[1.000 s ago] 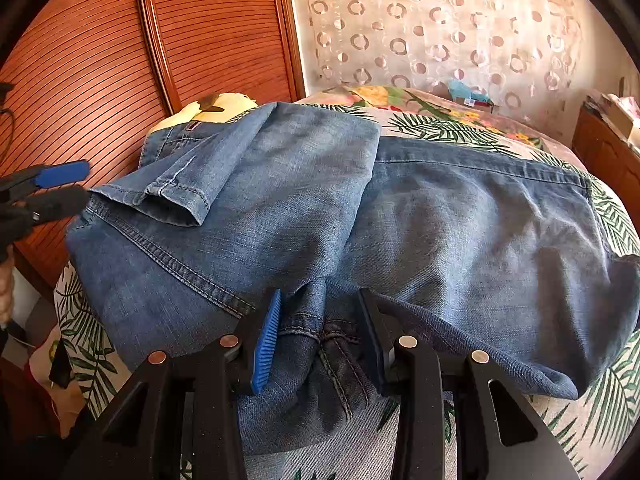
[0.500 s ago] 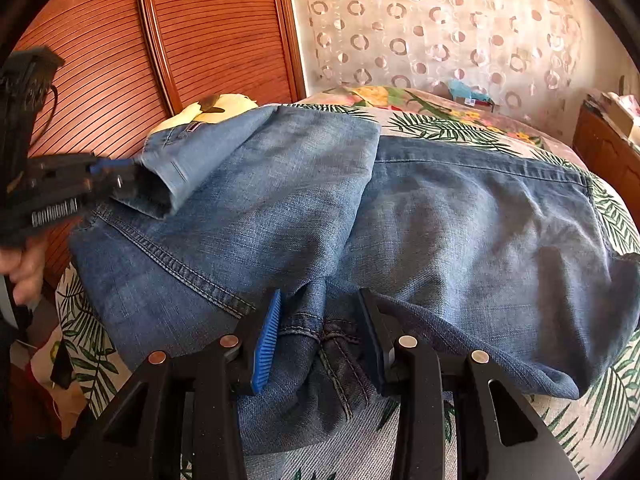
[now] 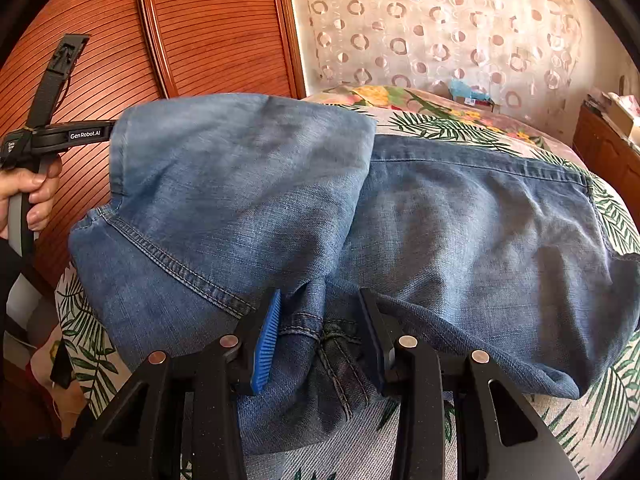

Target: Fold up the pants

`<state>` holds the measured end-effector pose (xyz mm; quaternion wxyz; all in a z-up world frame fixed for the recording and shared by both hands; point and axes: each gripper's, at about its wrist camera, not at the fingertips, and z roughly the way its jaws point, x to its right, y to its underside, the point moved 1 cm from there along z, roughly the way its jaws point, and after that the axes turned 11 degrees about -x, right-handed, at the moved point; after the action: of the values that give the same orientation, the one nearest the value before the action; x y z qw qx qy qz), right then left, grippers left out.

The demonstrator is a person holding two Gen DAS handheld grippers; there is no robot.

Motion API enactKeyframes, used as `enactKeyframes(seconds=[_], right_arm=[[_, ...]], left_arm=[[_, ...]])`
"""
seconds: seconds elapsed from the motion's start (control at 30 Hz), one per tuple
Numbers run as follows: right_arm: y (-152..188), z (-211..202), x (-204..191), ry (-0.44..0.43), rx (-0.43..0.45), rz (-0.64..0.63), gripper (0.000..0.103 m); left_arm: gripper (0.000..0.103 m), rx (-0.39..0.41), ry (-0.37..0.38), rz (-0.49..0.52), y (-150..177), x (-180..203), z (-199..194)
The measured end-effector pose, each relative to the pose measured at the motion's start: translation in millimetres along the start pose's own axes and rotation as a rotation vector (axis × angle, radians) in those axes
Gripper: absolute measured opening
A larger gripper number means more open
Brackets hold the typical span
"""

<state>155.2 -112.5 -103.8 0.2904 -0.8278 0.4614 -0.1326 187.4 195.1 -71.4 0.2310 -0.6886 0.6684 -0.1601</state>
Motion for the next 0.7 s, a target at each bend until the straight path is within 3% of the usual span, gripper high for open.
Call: enactKeyframes(seconds=[0.17,0.27,0.4,0.7], right_arm=[[0.1,0.1,0.2,-0.001,0.0,0.0,0.039],[0.1,0.1,0.2,-0.001,0.0,0.0,0.039],[0.1,0.2,0.3,-0.001,0.0,0.0,0.039],[0.2,0.2,0.4,-0.001,-0.001,0.0,0.039]], left_arm=[[0.026,-0.023,0.027,-0.031,12.8,-10.4,2.9],[0.031,-0.028,0.0,-0.034,20.7,-12.8,2.0],[0.044,-0.013,0.033,-0.072,38.0,-20.8,-7.9],[0.044,0.001,0.116,-0.068,77.3,1.9,-26.0]])
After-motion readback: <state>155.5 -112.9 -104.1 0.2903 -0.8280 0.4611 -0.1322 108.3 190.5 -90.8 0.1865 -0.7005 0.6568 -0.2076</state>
